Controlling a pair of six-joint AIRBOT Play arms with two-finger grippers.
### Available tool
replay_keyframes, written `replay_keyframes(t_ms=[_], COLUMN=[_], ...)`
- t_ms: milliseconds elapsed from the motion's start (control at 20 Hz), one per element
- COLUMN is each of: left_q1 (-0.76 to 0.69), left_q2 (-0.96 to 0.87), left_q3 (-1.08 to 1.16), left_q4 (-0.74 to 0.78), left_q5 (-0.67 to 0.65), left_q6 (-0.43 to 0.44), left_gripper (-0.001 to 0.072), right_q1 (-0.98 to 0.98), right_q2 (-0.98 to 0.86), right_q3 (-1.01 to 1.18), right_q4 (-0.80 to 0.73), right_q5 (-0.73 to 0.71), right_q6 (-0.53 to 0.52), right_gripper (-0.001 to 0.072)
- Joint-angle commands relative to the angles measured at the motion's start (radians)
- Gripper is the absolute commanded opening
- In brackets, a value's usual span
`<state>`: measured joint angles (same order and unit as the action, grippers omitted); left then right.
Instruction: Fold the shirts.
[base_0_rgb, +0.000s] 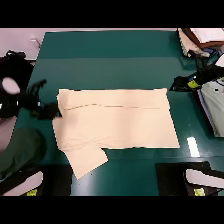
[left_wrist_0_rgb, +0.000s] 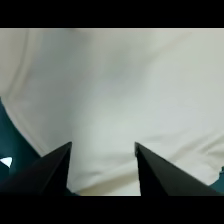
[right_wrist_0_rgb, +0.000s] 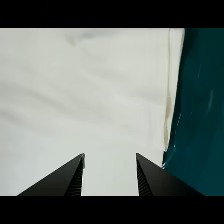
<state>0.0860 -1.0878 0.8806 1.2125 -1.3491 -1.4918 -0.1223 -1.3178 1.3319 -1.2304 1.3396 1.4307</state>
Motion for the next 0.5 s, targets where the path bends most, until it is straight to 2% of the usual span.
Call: replay_keyframes(t_ms=[0,150,300,450], left_q1=[0.000,0.000,0.000,0.000], left_q2=[0.273,0.377,0.385,0.385], left_q3=[-0.320,-0.450,-0.502,-0.534], left_q4=[0.007,-0.062,-0.082,-0.123], left_q5=[-0.044,-0.054,-0.044,0.024], left_q6=[-0.073,-0.090,-0.090,-0.090], left_gripper=[0.0472,0.0472,0.0472,0.0472], right_q1=[0.030,0.055,0.054,0.054], right_q2=[0.074,0.080,0.080,0.080], right_q3=[-0.002,-0.002,-0.002,-0.002], right_q4=[0.008,0.008,0.008,0.008], right_q5=[-0.035,-0.040,-0.038,-0.028], right_q6=[0.001,0.001,0.001,0.001], right_gripper=[0.0382,0.0381,0.0381,0.0381])
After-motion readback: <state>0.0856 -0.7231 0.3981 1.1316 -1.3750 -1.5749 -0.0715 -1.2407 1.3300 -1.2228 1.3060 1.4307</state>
